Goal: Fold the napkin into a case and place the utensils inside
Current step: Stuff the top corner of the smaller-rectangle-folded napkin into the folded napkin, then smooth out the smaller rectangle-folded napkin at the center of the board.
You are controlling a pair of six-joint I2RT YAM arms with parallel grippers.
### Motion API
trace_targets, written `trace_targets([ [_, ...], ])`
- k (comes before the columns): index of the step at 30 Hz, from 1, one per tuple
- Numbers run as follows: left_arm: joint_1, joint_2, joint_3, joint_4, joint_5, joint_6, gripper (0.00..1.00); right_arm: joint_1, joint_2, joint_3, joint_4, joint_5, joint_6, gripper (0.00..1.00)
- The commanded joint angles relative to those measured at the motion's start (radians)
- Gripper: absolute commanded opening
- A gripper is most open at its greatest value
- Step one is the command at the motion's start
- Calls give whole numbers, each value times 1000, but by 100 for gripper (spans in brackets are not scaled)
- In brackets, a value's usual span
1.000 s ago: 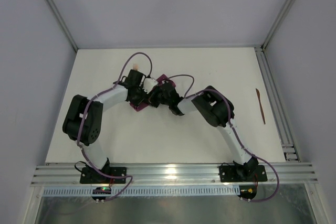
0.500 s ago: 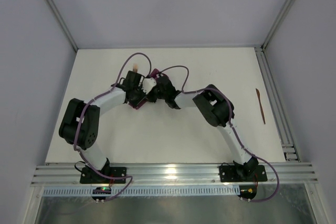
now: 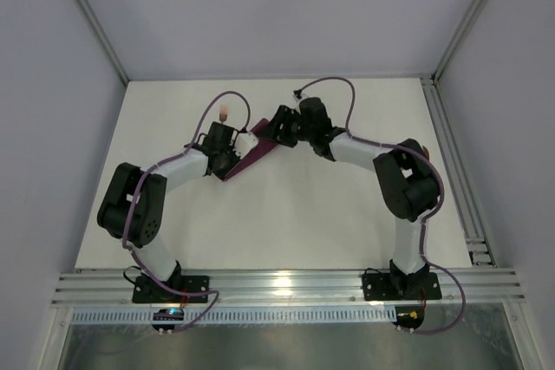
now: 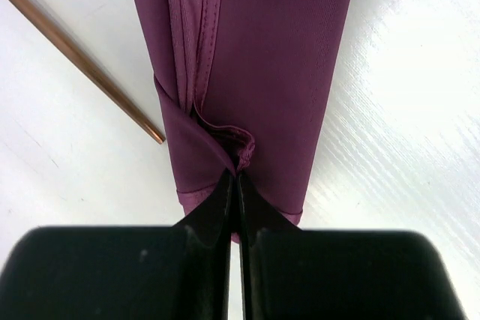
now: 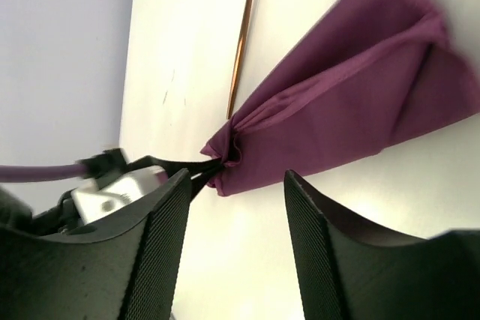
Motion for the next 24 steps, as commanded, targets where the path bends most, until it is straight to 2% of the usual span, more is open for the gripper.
trace_targets([
  [1,5,-1,-3,17,0,-9,0,-53,-95,118,-234,-26,-298,57],
  [4,5,-4,-8,19,3,-9,0,-58,-44,212,-470,101,-518,60],
  [7,5,-11,-12,17,2,-7,0,-61,11,272,-483,137,-635,63],
  [9,6,-13,-11,13,2,-7,0,-59,65,336,-562,143,-712,63],
  [13,6,-25,-18,9,6,-4,0,-61,209,474,-597,132,-723,63],
  [21,6,-30,-20,5,20,0,0,-61,309,522,-554,151,-651,62],
  [23,6,-31,-21,3,29,-3,0,-61,315,504,-538,134,-635,58],
  [24,6,-33,-21,0,40,-4,0,-61,315,493,-519,115,-626,44],
])
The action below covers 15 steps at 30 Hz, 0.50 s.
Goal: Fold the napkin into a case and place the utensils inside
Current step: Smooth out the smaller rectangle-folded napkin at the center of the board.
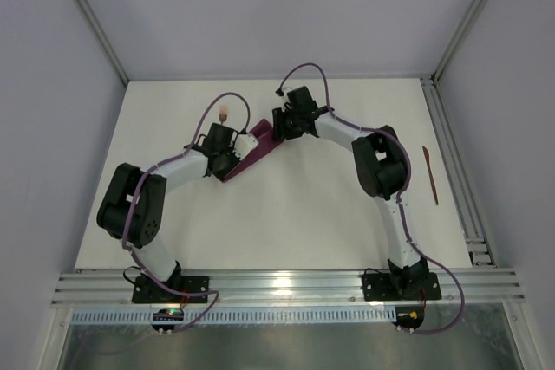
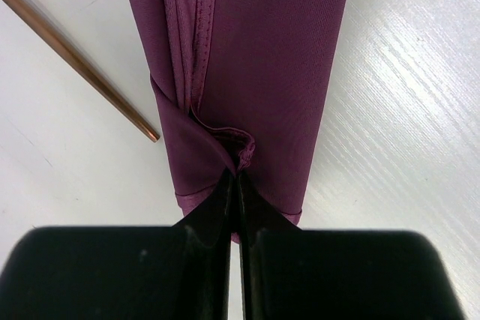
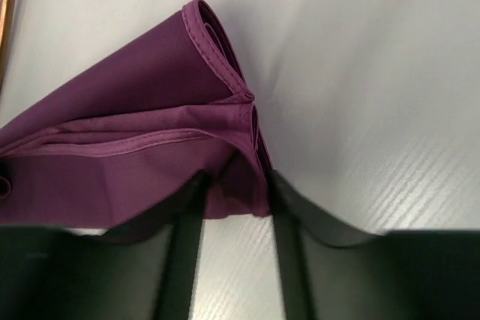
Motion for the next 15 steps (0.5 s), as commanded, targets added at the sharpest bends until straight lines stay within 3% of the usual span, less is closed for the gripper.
trace_targets([
  [1,4,-34,-12,-2,37,-5,0,3,18,-24,34,-32,49,35],
  [3,4,-39,-18,-10,69,-4,0,3,-9,-64,77,-67,69,17],
  [6,4,-59,-28,-28,120,7,0,3,-100,-194,174,-81,119,3],
  [11,4,-123,-43,-119,228,28,0,29,-356,-530,315,-26,199,3],
  [15,-5,-189,-77,-203,301,89,0,138,-546,-705,231,60,199,3],
])
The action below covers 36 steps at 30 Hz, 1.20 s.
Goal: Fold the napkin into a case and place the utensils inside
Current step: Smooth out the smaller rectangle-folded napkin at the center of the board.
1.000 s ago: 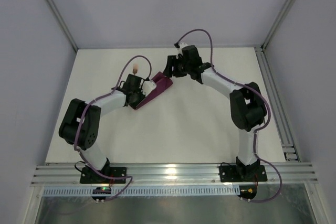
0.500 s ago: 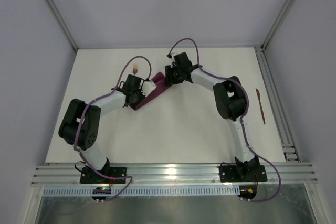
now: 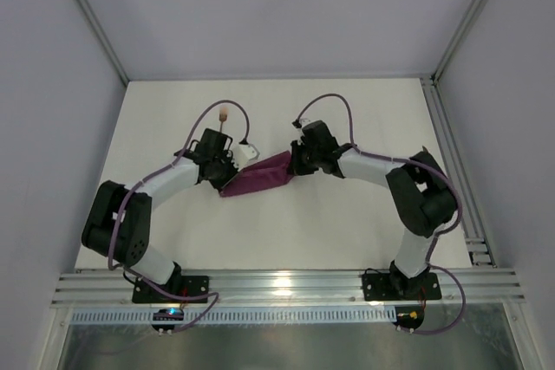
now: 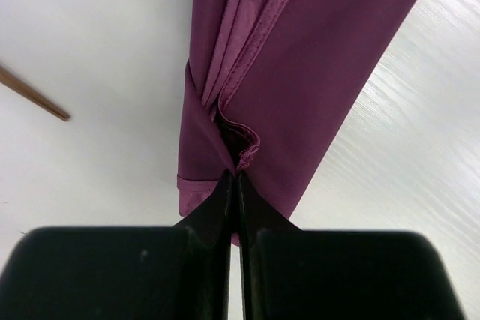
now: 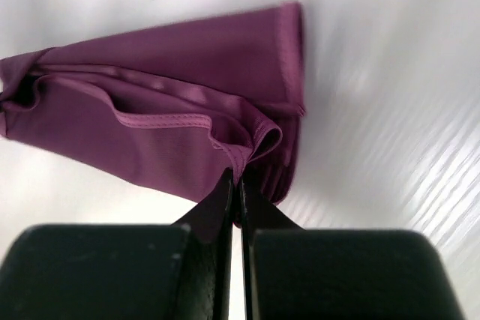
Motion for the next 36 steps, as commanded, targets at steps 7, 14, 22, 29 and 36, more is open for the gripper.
trace_targets([
  [7,-8,-53,-36,-148,103,118,0,123,-300,-168,-95,68,65,9],
  [14,-9,7,-36,-97,51,152,0,23,-198,-113,-5,-8,65,4],
  [22,-9,40,-48,-82,24,193,0,-43,5,-24,26,-47,88,3],
  [29,-11,39,-48,-82,17,201,0,-28,-47,-86,147,-61,-27,6],
  [36,-12,46,-41,-79,24,196,0,-15,-104,-36,60,33,-148,46],
])
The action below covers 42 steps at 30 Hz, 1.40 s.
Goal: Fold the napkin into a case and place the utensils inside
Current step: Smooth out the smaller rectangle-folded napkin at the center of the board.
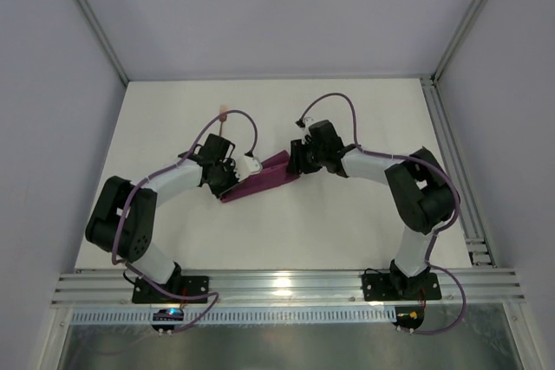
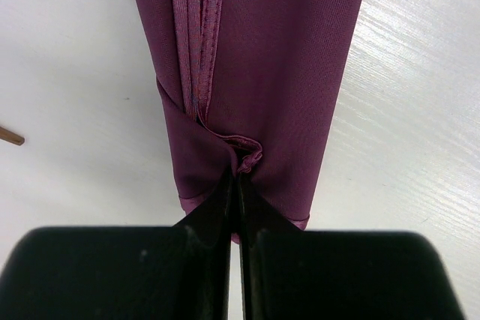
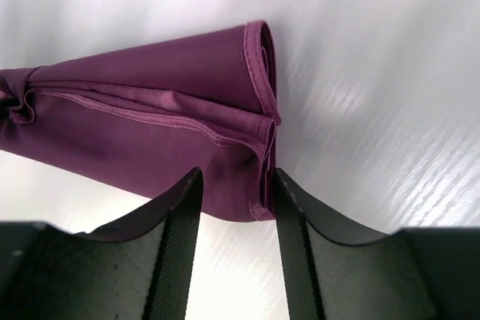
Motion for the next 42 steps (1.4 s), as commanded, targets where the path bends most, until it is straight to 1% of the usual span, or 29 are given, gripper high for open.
trace_targets([
  [1,0,32,-7,-14,-21,13,0,2,-61,68,-18,72,-109,47],
  [4,0,24,-15,-7,-28,9,0,4,-71,156,-62,89,-170,49],
  [8,2,16,-13,1,-26,-5,0,11,11,316,-90,61,-213,51],
  [10,0,16,-13,2,-28,-7,0,21,112,382,-128,44,-230,54],
  [11,2,16,-12,2,-28,-10,0,28,149,457,-149,37,-241,55],
  [12,0,16,-12,1,-29,-8,0,34,219,494,-201,32,-253,56],
  [13,2,18,-12,1,-35,-8,0,42,255,535,-231,24,-280,58],
  [14,2,18,-10,-1,-38,-8,0,48,289,612,-258,10,-290,58],
  [15,2,16,-12,-1,-40,-8,0,48,351,646,-322,-41,-296,58],
  [17,2,13,-13,-1,-44,-11,0,50,386,693,-361,-89,-316,59],
  [18,0,9,-18,2,-46,-13,0,48,396,694,-381,-150,-316,59],
  [21,2,6,-24,13,-52,-13,0,48,384,651,-380,-242,-388,59],
  [22,2,9,-22,15,-54,-13,0,50,372,626,-381,-296,-403,57],
  [24,2,12,-19,19,-57,-23,0,50,358,609,-387,-329,-429,52],
  [25,2,15,-15,21,-57,-28,0,50,340,591,-386,-333,-434,45],
  [29,2,12,-13,35,-63,-42,0,50,291,545,-369,-324,-436,28],
  [34,2,12,-10,41,-67,-53,0,50,200,447,-311,-316,-407,27],
  [37,2,16,-7,45,-67,-59,0,57,134,393,-271,-312,-393,23],
  [39,2,15,-4,47,-64,-63,0,70,117,369,-274,-300,-396,20],
  [42,2,18,1,53,-63,-71,0,88,139,336,-280,-280,-385,19],
])
